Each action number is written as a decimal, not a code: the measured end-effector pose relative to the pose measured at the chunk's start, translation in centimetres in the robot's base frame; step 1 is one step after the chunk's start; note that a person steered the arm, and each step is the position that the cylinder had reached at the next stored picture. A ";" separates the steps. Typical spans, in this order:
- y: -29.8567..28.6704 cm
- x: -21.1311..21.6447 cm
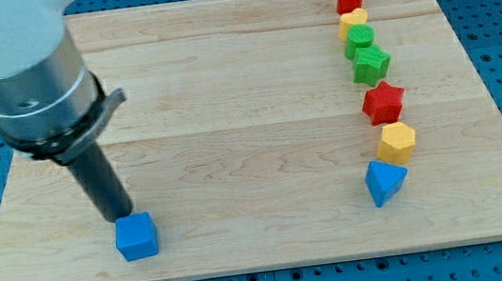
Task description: Locate the blue cube at the bottom side of the blue triangle
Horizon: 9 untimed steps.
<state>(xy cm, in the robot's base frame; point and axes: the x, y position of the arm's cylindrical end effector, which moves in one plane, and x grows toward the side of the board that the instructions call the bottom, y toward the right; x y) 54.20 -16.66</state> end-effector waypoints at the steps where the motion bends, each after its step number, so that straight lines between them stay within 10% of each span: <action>1: -4.0 0.6; 9: 10.2 6.5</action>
<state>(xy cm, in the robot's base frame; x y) 60.75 -6.50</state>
